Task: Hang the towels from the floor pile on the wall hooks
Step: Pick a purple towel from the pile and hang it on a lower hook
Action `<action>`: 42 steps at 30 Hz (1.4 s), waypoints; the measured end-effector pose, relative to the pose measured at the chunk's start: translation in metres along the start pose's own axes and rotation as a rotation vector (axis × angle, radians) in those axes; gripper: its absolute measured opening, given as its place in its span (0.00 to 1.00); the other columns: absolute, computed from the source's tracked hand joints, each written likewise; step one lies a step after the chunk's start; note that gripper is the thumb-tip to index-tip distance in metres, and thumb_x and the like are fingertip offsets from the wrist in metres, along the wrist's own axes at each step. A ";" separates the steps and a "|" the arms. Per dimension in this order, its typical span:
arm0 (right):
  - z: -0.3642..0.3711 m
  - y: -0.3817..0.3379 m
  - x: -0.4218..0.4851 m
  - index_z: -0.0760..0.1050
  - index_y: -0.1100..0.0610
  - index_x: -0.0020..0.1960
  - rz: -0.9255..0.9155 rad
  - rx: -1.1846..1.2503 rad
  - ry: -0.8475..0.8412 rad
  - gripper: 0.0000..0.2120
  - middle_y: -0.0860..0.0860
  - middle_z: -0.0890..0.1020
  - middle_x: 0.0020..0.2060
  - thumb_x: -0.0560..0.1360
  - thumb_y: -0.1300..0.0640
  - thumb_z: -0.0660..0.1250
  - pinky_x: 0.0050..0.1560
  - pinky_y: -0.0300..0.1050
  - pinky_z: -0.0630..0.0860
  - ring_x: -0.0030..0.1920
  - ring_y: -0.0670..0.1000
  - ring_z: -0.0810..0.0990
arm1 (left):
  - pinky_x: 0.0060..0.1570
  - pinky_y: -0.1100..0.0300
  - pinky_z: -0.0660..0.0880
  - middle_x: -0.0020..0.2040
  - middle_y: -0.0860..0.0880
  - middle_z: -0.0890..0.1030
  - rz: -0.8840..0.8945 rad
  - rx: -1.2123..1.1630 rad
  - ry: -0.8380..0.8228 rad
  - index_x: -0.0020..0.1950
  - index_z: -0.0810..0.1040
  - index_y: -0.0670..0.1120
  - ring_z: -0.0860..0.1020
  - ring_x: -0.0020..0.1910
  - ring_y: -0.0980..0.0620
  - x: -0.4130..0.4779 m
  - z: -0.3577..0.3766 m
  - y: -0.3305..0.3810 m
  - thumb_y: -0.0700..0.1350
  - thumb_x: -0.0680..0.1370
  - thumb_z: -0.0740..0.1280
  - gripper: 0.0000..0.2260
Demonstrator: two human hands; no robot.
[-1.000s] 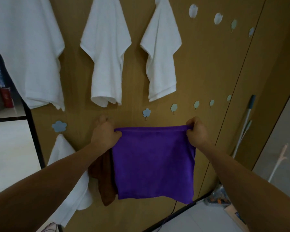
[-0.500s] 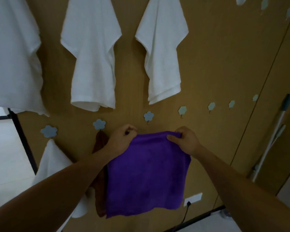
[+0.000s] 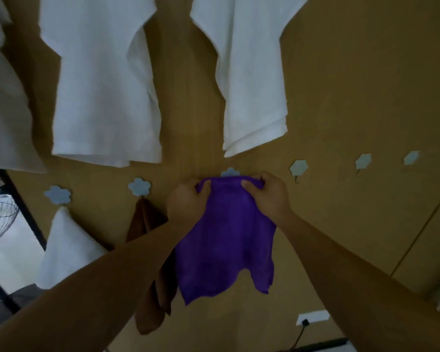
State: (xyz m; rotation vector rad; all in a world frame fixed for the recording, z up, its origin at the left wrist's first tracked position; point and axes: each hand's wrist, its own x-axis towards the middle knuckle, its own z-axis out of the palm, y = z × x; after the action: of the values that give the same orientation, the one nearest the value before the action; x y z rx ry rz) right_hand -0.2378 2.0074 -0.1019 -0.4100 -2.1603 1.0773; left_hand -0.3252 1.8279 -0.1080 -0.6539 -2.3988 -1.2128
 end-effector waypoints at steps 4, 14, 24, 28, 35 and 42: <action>0.023 0.013 0.011 0.79 0.56 0.52 -0.001 -0.111 0.081 0.14 0.52 0.84 0.44 0.75 0.46 0.68 0.46 0.48 0.78 0.44 0.52 0.81 | 0.32 0.60 0.64 0.35 0.49 0.78 -0.091 0.138 0.112 0.42 0.77 0.45 0.72 0.34 0.52 0.003 0.018 0.000 0.59 0.80 0.58 0.19; 0.043 0.040 0.001 0.79 0.56 0.48 0.185 -0.135 -0.021 0.16 0.51 0.84 0.41 0.75 0.43 0.67 0.46 0.50 0.79 0.43 0.52 0.81 | 0.25 0.70 0.65 0.29 0.48 0.75 -0.265 0.008 -0.218 0.33 0.75 0.41 0.70 0.28 0.58 -0.009 0.049 -0.023 0.52 0.77 0.67 0.18; 0.048 0.034 -0.008 0.79 0.55 0.55 -0.255 -0.460 0.151 0.13 0.54 0.78 0.48 0.71 0.55 0.71 0.52 0.54 0.74 0.50 0.55 0.76 | 0.49 0.50 0.70 0.49 0.47 0.79 0.236 0.651 0.037 0.56 0.76 0.47 0.75 0.49 0.44 -0.028 0.051 -0.001 0.53 0.69 0.71 0.19; 0.054 0.048 -0.017 0.80 0.57 0.60 -0.332 -0.111 0.029 0.14 0.53 0.82 0.50 0.77 0.63 0.63 0.52 0.50 0.79 0.48 0.50 0.81 | 0.50 0.55 0.75 0.53 0.43 0.81 0.430 0.282 -0.040 0.64 0.76 0.40 0.79 0.50 0.46 -0.026 0.051 -0.007 0.38 0.74 0.68 0.18; 0.053 0.064 -0.028 0.67 0.50 0.72 -0.085 0.177 -0.322 0.25 0.45 0.78 0.61 0.76 0.57 0.63 0.63 0.41 0.72 0.60 0.41 0.76 | 0.41 0.79 0.69 0.44 0.65 0.75 0.026 -0.303 -0.351 0.54 0.72 0.57 0.75 0.43 0.73 -0.039 0.059 -0.007 0.43 0.77 0.67 0.11; 0.041 0.060 -0.024 0.66 0.51 0.68 0.113 0.184 -0.489 0.25 0.42 0.77 0.55 0.73 0.60 0.67 0.49 0.33 0.72 0.52 0.41 0.77 | 0.49 0.55 0.78 0.52 0.43 0.81 -0.187 -0.449 -0.512 0.59 0.76 0.41 0.80 0.50 0.45 -0.042 0.058 -0.019 0.36 0.73 0.67 0.15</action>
State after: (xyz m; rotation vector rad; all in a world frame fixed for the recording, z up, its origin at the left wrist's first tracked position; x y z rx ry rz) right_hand -0.2506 2.0069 -0.1770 -0.1962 -2.4454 1.5552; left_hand -0.3086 1.8552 -0.1743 -0.9913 -2.6495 -1.8873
